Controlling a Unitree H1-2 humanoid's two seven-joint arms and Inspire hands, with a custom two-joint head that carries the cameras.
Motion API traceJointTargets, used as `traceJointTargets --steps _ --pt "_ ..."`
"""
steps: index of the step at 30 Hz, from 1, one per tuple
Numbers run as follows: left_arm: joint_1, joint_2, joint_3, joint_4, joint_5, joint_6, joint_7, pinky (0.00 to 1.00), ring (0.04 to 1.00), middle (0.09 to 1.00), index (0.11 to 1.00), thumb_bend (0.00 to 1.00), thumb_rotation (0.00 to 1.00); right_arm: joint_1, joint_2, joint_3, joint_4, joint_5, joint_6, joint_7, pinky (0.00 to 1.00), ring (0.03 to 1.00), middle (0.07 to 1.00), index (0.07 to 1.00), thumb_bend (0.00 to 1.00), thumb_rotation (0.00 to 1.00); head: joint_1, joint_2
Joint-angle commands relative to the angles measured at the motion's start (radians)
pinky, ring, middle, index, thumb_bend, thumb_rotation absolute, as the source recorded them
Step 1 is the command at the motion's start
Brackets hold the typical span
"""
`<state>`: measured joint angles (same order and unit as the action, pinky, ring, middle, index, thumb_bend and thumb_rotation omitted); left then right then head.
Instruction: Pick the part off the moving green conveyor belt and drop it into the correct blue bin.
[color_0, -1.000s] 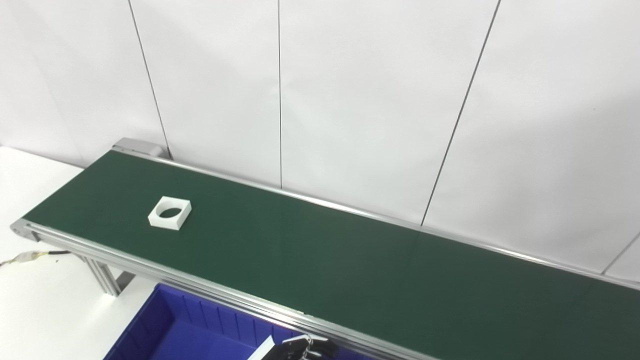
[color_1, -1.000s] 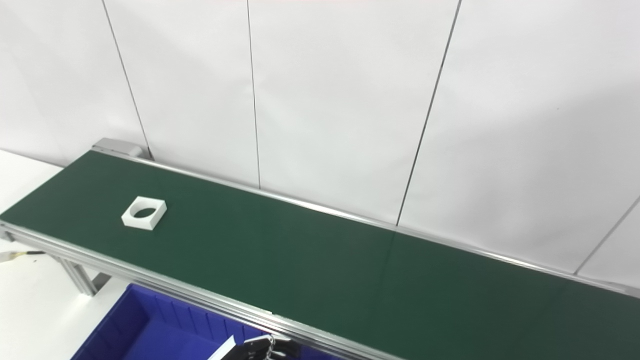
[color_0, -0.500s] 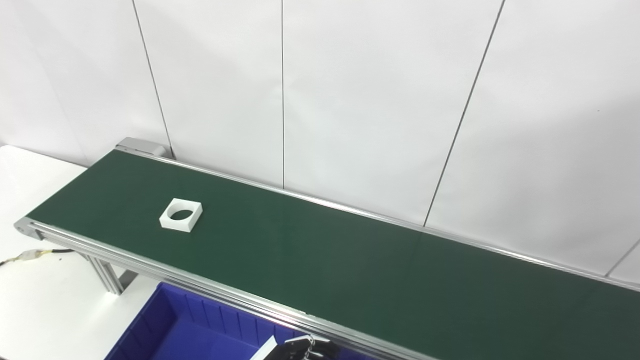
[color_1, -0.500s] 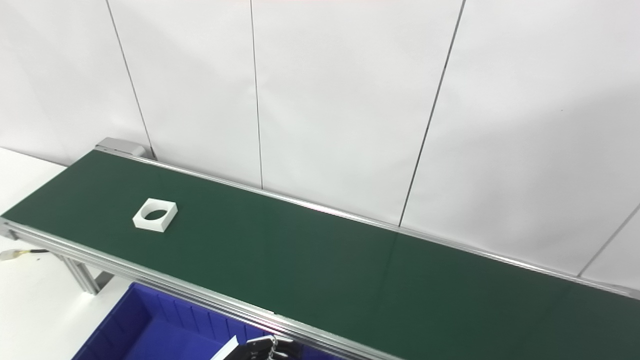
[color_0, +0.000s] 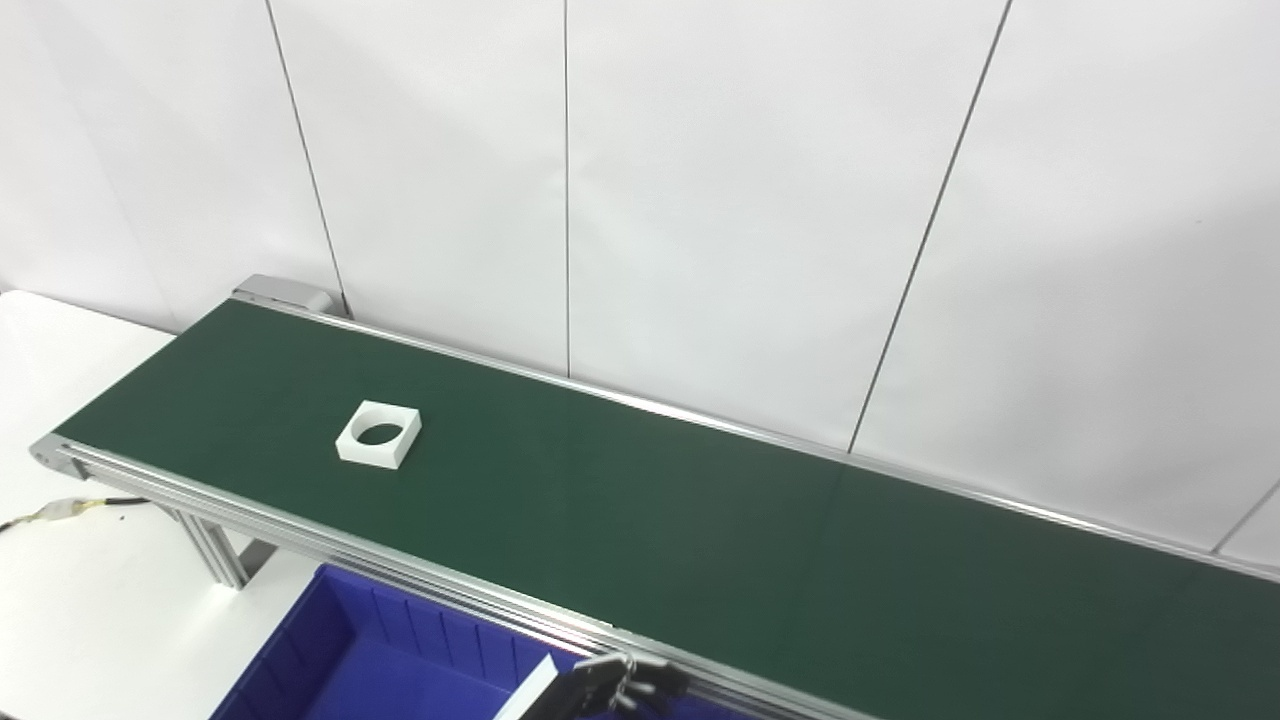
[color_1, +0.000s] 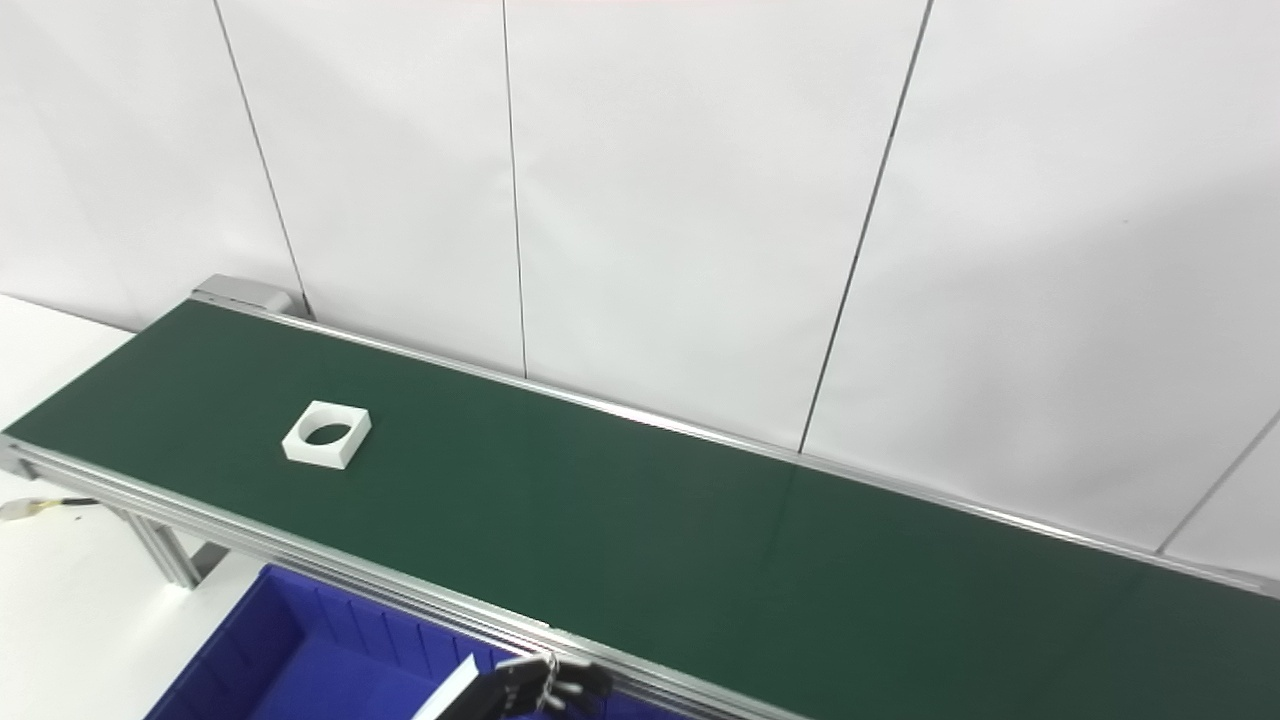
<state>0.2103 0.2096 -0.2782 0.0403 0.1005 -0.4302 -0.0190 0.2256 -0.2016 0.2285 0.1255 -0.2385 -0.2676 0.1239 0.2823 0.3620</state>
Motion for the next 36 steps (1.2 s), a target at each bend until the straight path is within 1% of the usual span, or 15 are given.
traceJointTargets --steps 1,5,9,15,16,18,19,20,21,23,26,28,31,35,36 --pt "-0.010 0.001 0.008 -0.070 -0.014 -0.039 0.006 0.58 0.676 0.728 0.721 1.00 0.11 -0.016 0.001 -0.005 -0.023 -0.006 -0.040 -0.012 0.77 0.862 0.906 0.940 0.87 0.23 -0.006 0.002" --pt "-0.025 0.009 0.029 -0.157 -0.005 -0.039 -0.017 0.61 0.692 0.735 0.731 1.00 0.10 -0.022 0.002 -0.006 -0.009 -0.006 -0.051 -0.011 0.77 0.860 0.903 0.938 0.88 0.24 -0.017 0.004" --pt "-0.049 0.018 0.054 -0.209 0.024 -0.038 -0.022 0.60 0.691 0.730 0.722 1.00 0.11 -0.028 0.003 -0.005 0.003 -0.001 -0.055 -0.009 0.77 0.860 0.902 0.939 0.88 0.24 -0.015 0.005" --pt "-0.080 0.042 0.101 -0.241 0.007 -0.022 -0.063 0.62 0.708 0.753 0.742 1.00 0.11 -0.038 0.003 0.000 0.007 -0.017 -0.053 -0.011 0.75 0.858 0.906 0.939 0.87 0.25 -0.023 0.006" --pt "-0.088 0.046 0.110 -0.247 0.006 -0.016 -0.068 0.62 0.707 0.753 0.743 1.00 0.11 -0.040 0.003 0.000 0.008 -0.012 -0.051 -0.008 0.75 0.858 0.906 0.939 0.87 0.26 -0.013 0.000" --pt "-0.101 0.053 0.128 -0.257 0.019 -0.001 -0.075 0.62 0.702 0.750 0.747 1.00 0.13 -0.043 0.004 0.000 0.013 -0.005 -0.054 -0.006 0.75 0.862 0.908 0.941 0.88 0.25 -0.007 -0.001" --pt "-0.105 0.055 0.137 -0.262 0.027 0.005 -0.078 0.62 0.701 0.750 0.748 1.00 0.17 -0.044 0.004 0.000 0.016 -0.004 -0.057 -0.006 0.75 0.859 0.908 0.939 0.88 0.25 -0.007 -0.001" --pt "-0.111 0.057 0.145 -0.265 0.030 0.006 -0.081 0.61 0.701 0.750 0.749 1.00 0.18 -0.046 0.005 0.000 0.020 -0.003 -0.064 -0.007 0.74 0.859 0.908 0.939 0.88 0.25 -0.006 -0.004" --pt "-0.119 0.059 0.153 -0.267 0.021 0.004 -0.086 0.61 0.697 0.749 0.748 1.00 0.19 -0.046 0.004 0.001 0.022 -0.004 -0.065 -0.007 0.74 0.857 0.908 0.940 0.88 0.25 -0.006 -0.004" --pt "-0.138 0.067 0.163 -0.262 -0.023 0.001 -0.103 0.60 0.693 0.752 0.747 1.00 0.16 -0.049 0.005 0.002 0.028 -0.003 -0.069 -0.007 0.74 0.859 0.912 0.945 0.88 0.26 -0.008 -0.003" --pt "-0.164 0.086 0.183 -0.261 -0.048 0.021 -0.124 0.62 0.718 0.766 0.752 1.00 0.17 -0.052 0.010 0.001 0.038 0.001 -0.078 -0.011 0.74 0.852 0.900 0.940 0.90 0.26 -0.022 -0.005" --pt "-0.176 0.097 0.199 -0.261 -0.034 0.038 -0.132 0.63 0.727 0.771 0.758 1.00 0.18 -0.055 0.011 0.003 0.043 -0.003 -0.084 -0.013 0.73 0.848 0.896 0.939 0.90 0.26 -0.030 -0.004" --pt "-0.188 0.095 0.220 -0.264 0.016 0.063 -0.125 0.65 0.740 0.784 0.773 1.00 0.24 -0.057 0.011 0.004 0.043 -0.006 -0.086 -0.013 0.73 0.843 0.893 0.936 0.90 0.26 -0.044 -0.002" --pt "-0.201 0.083 0.240 -0.253 0.074 0.061 -0.109 0.69 0.770 0.800 0.788 0.98 0.28 -0.059 0.013 0.006 0.048 -0.017 -0.097 -0.021 0.72 0.841 0.892 0.931 0.89 0.26 -0.068 0.005" --pt "-0.203 0.081 0.244 -0.253 0.088 0.064 -0.106 0.71 0.783 0.810 0.799 0.95 0.29 -0.061 0.013 0.006 0.050 -0.019 -0.099 -0.022 0.71 0.836 0.884 0.922 0.89 0.26 -0.068 0.005"
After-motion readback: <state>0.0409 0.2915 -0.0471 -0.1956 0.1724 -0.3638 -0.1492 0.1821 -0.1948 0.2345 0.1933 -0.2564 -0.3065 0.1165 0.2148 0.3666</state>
